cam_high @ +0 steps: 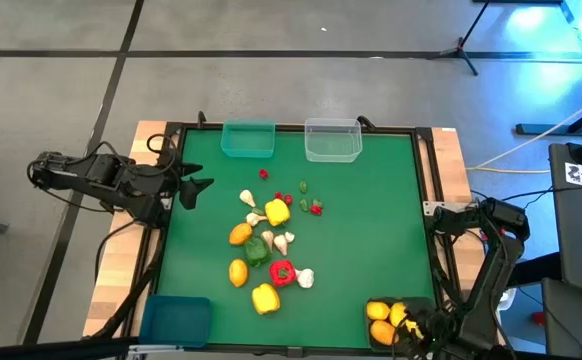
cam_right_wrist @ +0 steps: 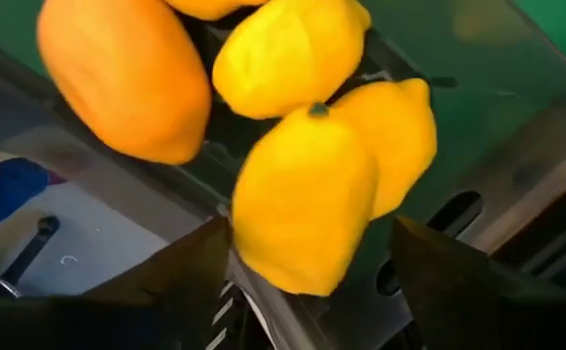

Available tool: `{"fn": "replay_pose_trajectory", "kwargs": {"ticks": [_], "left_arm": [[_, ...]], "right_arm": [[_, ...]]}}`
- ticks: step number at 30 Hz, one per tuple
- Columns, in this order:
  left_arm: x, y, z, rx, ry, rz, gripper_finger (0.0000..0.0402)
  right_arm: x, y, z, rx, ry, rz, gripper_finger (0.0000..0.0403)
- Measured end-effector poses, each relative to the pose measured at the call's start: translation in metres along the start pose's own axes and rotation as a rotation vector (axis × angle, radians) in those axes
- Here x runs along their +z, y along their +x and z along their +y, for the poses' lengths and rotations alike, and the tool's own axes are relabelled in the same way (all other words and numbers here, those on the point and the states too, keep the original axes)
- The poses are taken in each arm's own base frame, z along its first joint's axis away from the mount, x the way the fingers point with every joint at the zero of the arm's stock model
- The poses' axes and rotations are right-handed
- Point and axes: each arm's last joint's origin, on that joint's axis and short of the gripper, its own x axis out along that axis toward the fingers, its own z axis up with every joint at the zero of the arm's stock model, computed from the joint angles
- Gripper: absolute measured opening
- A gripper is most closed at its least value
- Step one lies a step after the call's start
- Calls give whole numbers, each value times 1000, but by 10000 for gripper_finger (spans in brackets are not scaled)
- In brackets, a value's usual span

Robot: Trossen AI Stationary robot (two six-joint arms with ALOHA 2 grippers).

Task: Sort produce into baskets
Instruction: Put the lemon into the black bin

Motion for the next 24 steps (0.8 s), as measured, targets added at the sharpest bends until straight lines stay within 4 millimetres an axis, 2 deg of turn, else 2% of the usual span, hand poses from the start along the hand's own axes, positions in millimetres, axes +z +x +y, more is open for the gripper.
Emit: {"fn": "replay_pose_trajectory", "kwargs": {"ticks": [9, 14, 19, 24], "left_arm": [[0, 0, 0, 0, -1, 0, 308], [0, 0, 0, 0, -2, 0, 308], [0, 0, 0, 0, -17, 0, 308], [0, 0, 0, 0, -21, 0, 308]], "right_arm": [[1, 0, 0, 0, -10, -3, 289], [17, -5, 12, 72, 6, -100, 289], [63, -10, 38, 177, -40, -228, 289], [126, -16, 60, 219, -135, -296, 289]]}}
